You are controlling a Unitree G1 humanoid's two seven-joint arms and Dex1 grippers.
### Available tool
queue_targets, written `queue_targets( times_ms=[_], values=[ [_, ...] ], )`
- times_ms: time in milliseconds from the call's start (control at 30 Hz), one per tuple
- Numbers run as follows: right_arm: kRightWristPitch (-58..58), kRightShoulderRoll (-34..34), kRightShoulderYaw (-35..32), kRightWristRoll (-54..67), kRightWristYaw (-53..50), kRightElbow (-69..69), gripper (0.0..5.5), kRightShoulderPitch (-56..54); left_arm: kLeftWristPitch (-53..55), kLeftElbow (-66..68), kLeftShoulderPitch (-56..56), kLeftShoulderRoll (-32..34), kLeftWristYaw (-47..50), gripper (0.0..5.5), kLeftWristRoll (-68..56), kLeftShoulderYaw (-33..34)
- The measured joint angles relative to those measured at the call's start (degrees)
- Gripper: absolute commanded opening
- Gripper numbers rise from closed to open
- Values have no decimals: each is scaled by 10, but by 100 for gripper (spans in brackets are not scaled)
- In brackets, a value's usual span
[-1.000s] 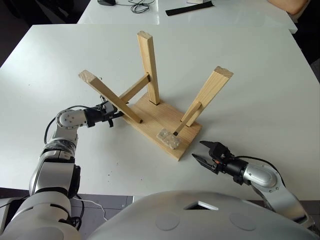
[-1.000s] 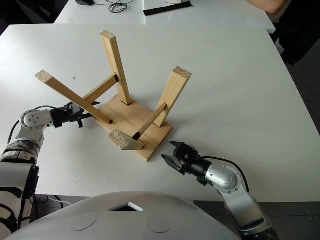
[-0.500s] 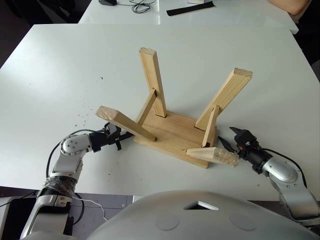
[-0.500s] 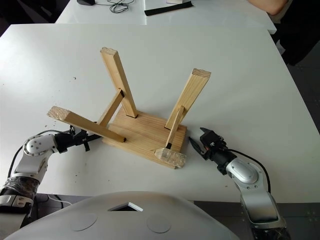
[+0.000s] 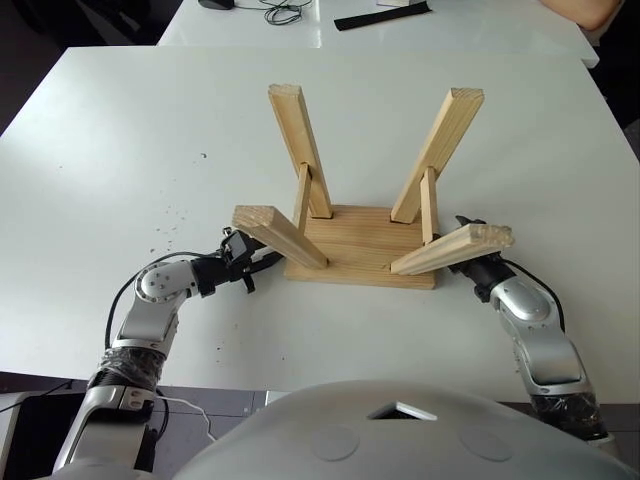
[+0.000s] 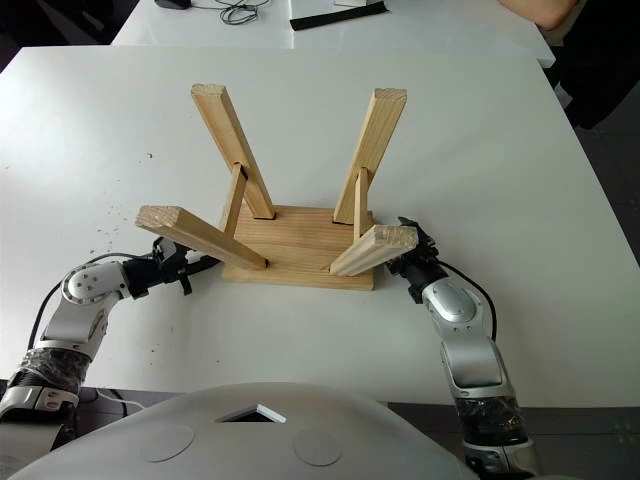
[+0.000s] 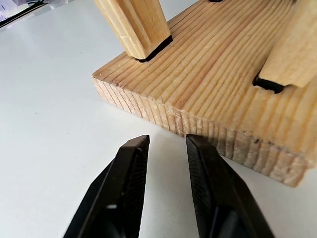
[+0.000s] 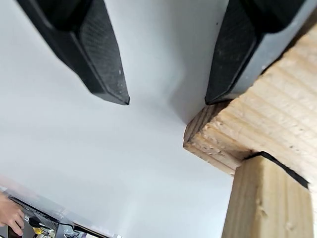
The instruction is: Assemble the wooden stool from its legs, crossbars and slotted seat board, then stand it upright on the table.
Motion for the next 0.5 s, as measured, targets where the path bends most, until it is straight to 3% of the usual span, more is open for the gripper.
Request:
queue_targets(
  times_ms=[200, 333, 500],
  values=[
    [-8, -42, -49, 11, 33, -71, 285, 127, -25, -32, 40, 20, 8, 139, 1, 30],
    [-9, -33, -18, 10, 37, -102, 285, 158, -35, -51, 91, 22, 10, 139, 10, 25],
    [-11, -11, 34, -10, 17, -106, 239, 156, -49, -65, 105, 13, 24, 93, 24, 17]
  ],
)
